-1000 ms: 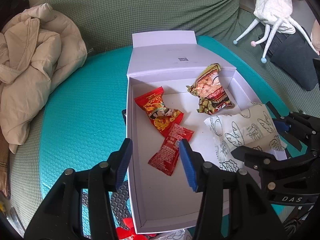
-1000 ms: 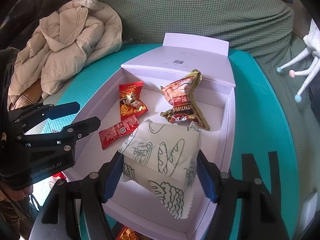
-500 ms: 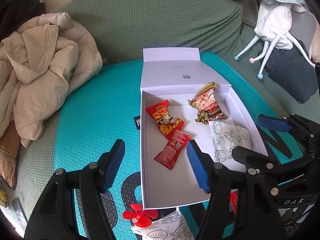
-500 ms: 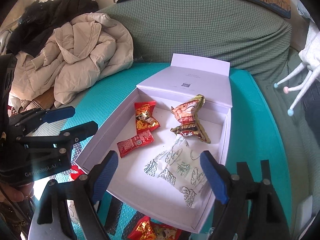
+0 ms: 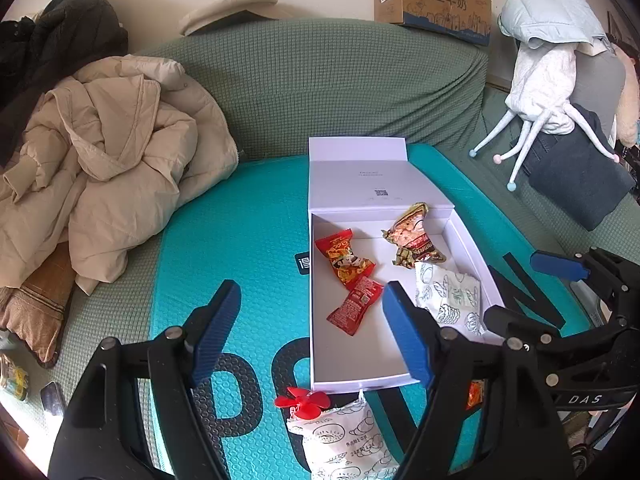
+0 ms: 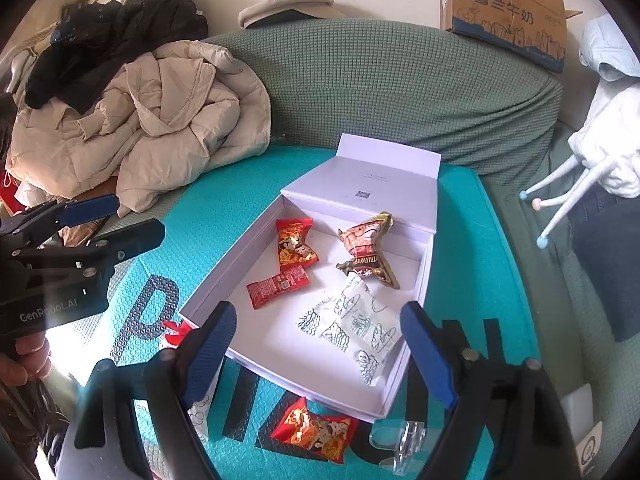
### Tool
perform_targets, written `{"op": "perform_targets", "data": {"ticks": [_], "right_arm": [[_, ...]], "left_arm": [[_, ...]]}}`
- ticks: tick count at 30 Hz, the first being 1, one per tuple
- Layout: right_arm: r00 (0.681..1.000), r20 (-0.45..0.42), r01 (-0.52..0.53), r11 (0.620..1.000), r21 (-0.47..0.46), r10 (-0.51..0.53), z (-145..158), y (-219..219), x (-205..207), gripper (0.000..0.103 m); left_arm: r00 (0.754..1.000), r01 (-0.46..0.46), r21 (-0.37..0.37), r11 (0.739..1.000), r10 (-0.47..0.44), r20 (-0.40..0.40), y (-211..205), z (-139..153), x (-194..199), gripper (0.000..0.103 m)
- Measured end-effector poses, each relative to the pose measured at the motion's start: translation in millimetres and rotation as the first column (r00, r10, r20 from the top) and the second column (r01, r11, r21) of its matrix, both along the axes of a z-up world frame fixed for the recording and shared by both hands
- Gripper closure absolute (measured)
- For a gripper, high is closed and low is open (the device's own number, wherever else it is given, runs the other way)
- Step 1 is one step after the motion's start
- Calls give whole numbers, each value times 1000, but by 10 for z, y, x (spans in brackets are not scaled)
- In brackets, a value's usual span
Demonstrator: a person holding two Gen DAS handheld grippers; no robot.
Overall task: Organize objects
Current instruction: 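Withdraw both open grippers up and away from the white box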
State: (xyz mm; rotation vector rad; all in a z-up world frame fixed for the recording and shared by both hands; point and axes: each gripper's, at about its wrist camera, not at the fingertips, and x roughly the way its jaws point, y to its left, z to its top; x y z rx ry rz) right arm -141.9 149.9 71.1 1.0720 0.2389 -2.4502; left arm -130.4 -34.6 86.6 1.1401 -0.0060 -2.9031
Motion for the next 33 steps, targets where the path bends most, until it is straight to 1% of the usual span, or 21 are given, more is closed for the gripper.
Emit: {"op": "perform_targets", "data": {"ticks": [4,7,10,13,19,22,28,33], "right_arm": [[1000,-5,16,1000,5,-16,131,29,75,18],[1000,-5,17,1000,-5,-17,220,47,142,18],[1000,-20,18,1000,1,-18,298,49,224,18],[999,-40,13,1000,14,-12,364,33,335,18],[997,-81,7,1000,29,-5,445,28,603,18],[996,-85,11,1000,12,-10,458,53,710,17],[996,-87,21,1000,14,-20,383,76,894,17],[995,-99,21,999,31,-18,285,80,1009,17]], "left_arm": [[999,-8,-16,1000,7,-33,16,171,144,24],[998,-23,-6,1000,22,-51,1,283,244,22],[998,-26,-1,1000,26,-62,-16,374,326,20],[998,-29,-14,999,28,-64,-26,430,403,17],[997,-34,-18,999,33,-64,-34,431,606,13],[998,-41,-16,999,40,-37,-32,404,694,13],[998,-52,-9,999,52,-21,-44,331,863,12],[998,-66,-19,998,66,2,-41,192,956,12]]}}
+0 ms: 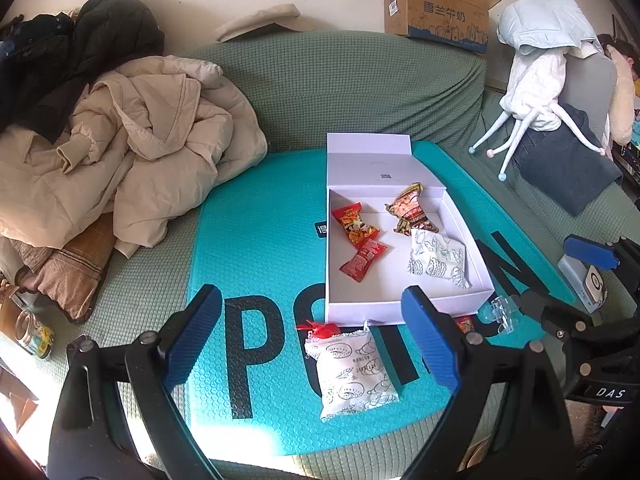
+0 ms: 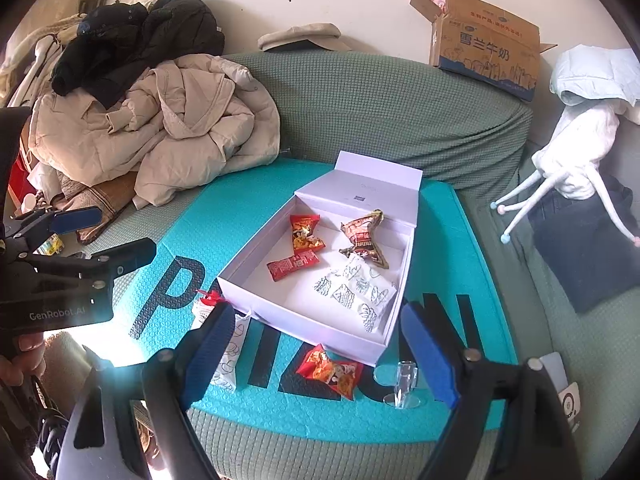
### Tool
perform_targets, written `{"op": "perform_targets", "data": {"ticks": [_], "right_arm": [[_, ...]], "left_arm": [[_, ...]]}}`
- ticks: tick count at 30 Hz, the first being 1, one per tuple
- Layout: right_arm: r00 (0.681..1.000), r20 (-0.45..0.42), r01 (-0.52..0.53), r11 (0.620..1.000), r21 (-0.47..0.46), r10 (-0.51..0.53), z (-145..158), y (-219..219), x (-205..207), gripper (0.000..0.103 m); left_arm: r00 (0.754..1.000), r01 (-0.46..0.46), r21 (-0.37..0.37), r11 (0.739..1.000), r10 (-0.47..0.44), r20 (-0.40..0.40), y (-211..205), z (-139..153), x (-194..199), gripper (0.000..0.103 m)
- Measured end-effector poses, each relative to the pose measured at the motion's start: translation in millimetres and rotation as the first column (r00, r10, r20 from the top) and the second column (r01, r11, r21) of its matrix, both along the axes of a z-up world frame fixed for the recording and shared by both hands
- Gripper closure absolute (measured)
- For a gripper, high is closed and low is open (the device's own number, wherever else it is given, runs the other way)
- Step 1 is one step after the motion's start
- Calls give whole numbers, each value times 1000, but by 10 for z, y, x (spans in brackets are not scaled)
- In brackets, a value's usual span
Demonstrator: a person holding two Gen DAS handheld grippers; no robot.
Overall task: Organize objects
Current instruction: 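Withdraw both open grippers up and away from the white box, then move left gripper to the white pastry bag while right moves to the red candy wrapper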
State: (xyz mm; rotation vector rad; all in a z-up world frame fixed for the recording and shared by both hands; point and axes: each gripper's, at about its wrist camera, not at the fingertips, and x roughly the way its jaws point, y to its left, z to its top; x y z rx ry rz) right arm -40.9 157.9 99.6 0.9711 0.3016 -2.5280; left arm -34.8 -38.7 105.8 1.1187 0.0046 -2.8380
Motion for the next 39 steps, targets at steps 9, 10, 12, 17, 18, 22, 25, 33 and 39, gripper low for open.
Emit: {"op": "perform_targets", "data": {"ticks": [9,10,12,17,18,22,25,33,39], "right_arm": [[999,46,-19,1000,2,19,-347,-6,128,17],[998,54,-20,1000,0,20,-381,-5,141,17],[998,64,-19,1000,-1,19,-444,-5,167,17],[995,102,-15,1000,-8,15,-601,13,219,17],[994,107,-8,1000,-9,9,-632,18,228,17],[992,123,5,1000,-15,-3,-753,42,269,17],[989,146,18,999,-38,-12,-829,83,279,17],[981,186,55,998,-33,-48,-1014,129,223,17],[969,239,77,995,-61,-60,-1207,198,90,17]], "left_arm": [[997,-16,23,1000,15,70,-27,-358,128,12],[997,-17,27,1000,15,80,-34,-400,139,12],[995,-23,33,999,20,98,-44,-478,163,12],[991,-17,39,999,12,131,-41,-630,211,12],[990,-11,39,999,6,138,-32,-655,220,12],[989,-11,27,1000,7,150,-28,-736,258,12],[985,-7,36,999,1,171,-36,-819,273,12],[973,-27,88,996,6,229,-105,-1059,247,12],[964,19,137,990,-54,259,-43,-1215,134,12]]}}
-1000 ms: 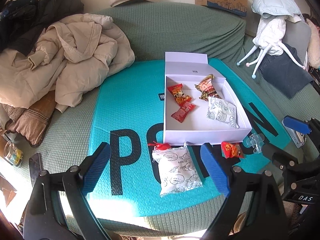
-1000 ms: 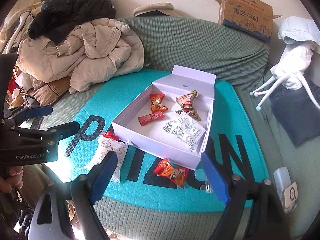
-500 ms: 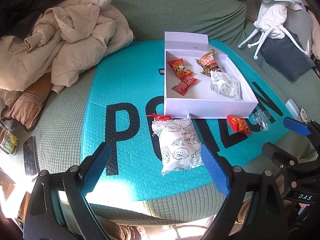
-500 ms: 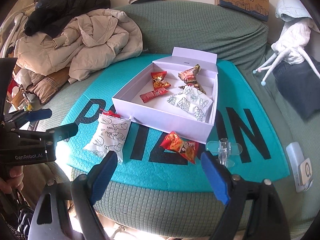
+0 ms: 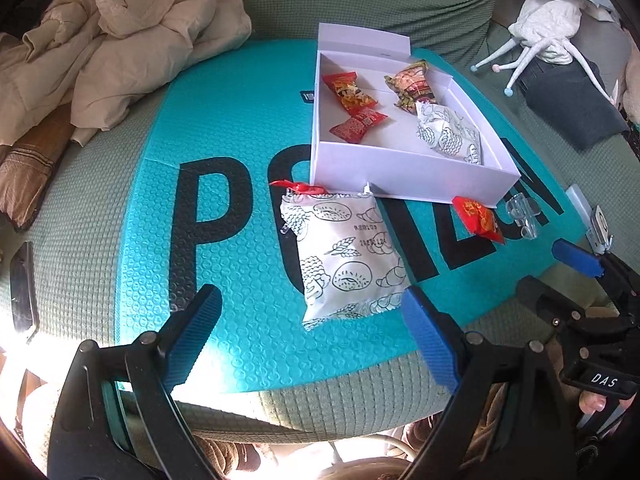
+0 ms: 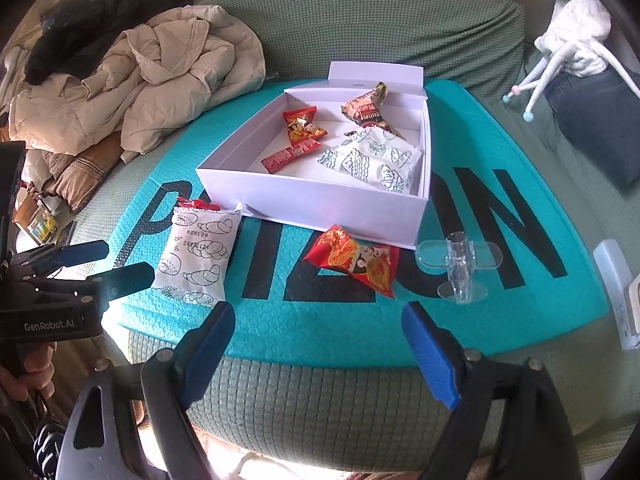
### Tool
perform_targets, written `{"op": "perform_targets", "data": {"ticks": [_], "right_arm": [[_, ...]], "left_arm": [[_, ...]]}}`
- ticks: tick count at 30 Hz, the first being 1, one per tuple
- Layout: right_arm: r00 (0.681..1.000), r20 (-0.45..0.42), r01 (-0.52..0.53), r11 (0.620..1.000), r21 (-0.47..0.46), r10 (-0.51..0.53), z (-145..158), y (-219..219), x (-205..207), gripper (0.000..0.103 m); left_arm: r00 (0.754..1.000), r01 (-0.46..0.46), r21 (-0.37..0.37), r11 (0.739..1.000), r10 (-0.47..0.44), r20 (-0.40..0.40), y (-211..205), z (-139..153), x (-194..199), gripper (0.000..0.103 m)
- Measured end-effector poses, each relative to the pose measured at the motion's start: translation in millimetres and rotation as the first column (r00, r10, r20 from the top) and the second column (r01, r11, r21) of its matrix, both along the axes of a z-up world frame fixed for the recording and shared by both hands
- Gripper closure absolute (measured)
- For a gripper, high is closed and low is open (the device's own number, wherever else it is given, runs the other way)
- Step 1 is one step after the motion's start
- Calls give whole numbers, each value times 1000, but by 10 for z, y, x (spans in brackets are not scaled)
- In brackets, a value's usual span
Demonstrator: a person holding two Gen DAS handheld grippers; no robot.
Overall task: Organize objects
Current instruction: 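Move left gripper to the white pastry bag while right moves to the red candy wrapper, then grasp the white pastry bag with left gripper while right grasps the red candy wrapper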
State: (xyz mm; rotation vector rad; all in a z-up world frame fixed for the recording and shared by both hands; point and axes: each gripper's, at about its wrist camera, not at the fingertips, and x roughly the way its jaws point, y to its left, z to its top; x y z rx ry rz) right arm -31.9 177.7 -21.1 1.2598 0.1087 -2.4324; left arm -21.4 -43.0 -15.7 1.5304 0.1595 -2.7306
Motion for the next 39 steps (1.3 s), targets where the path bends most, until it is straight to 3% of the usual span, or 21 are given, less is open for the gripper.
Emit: {"op": "perform_targets", "data": {"ticks": [7,19,25,33,39], "right_arm": [[1000,-19,13,999,31,-12,-167,46,-119,17],[996,42,77,996,-47,-75,-379,86,-443,17],[996,36,77,996,-45,-76,-412,-5,-549,17],[993,45,113,993,-30,-112,-521,-88,-667,17],[991,-7,130,991,-34,-131,-545,-99,-615,18]], "left_arm": [[999,26,33,999,-27,37,108,-178,-184,12],[994,29,63,998,-36,107,172,-540,-523,12],[993,73,2,997,-73,89,265,-610,-615,12],[997,78,-2,997,-78,27,213,-681,-723,4],[997,77,-7,997,-78,-20,165,-701,-711,2]]}}
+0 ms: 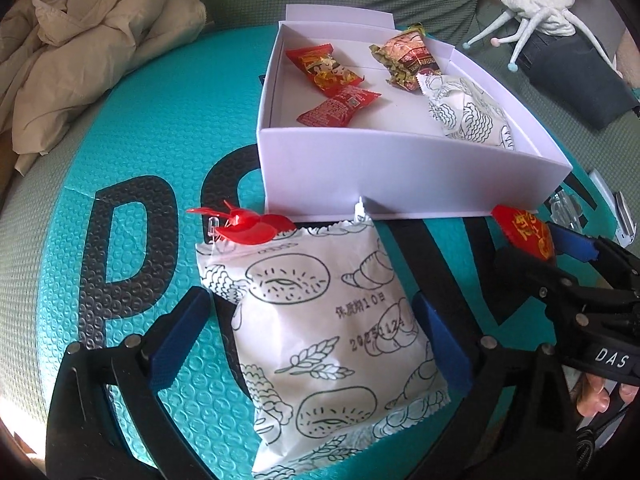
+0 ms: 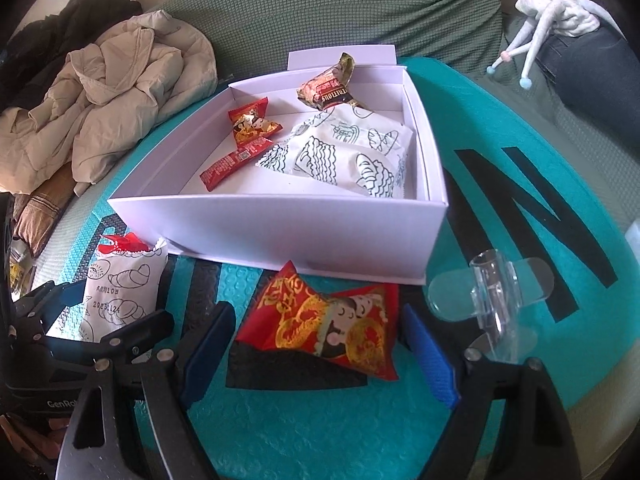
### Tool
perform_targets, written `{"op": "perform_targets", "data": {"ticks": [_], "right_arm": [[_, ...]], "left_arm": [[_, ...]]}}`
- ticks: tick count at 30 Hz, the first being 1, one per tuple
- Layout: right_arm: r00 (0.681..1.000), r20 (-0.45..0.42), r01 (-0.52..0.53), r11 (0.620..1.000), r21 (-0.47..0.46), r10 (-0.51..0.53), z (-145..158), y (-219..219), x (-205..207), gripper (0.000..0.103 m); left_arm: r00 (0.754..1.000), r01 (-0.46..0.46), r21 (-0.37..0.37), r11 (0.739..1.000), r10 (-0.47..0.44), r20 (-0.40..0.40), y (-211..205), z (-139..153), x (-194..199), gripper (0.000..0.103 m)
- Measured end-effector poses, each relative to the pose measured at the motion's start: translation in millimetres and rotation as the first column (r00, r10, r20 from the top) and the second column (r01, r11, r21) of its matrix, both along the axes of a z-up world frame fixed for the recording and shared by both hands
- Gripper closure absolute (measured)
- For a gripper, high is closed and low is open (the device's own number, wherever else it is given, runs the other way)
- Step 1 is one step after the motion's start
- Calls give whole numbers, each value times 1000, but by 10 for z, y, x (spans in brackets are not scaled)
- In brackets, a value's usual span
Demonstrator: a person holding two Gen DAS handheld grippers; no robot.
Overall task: Organize objects
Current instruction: 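Grasp the white pastry bag with left gripper while right grasps the red candy wrapper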
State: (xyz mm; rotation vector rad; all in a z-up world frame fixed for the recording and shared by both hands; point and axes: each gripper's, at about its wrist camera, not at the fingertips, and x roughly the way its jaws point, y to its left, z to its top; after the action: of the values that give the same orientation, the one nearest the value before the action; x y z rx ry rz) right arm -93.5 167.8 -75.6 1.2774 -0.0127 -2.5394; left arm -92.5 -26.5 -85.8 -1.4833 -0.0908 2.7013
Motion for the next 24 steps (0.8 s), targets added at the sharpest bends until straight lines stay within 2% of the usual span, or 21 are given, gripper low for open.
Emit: {"op": "perform_targets", "data": {"ticks": [1,3,5,10,16,24], "right_arm": [[1000,-7,-1,1000,11,1,-2,-9,13,20],[1000,-17,-9,999,38,10,1,-32,43,32],[1000,-24,-16,999,41,17,4,-39,68,34],[999,-34,-38,999,31,39,5,-59,116,39],[997,-43,-55,998,31,57,10,-60,190,43],[997,-47,-67,997,27,68,26,-21,300,46]], "left_arm": [[1000,3,6,1000,-3,-6,-5,2,5,2],[1000,4,19,1000,-4,-18,-38,10,23,4],[1000,1,22,1000,0,-28,-76,24,40,9],[999,-26,12,1000,26,-44,-176,60,85,30],[998,-29,10,1000,30,-57,-158,75,190,43],[999,-28,12,1000,29,-29,-126,105,288,44]]}}
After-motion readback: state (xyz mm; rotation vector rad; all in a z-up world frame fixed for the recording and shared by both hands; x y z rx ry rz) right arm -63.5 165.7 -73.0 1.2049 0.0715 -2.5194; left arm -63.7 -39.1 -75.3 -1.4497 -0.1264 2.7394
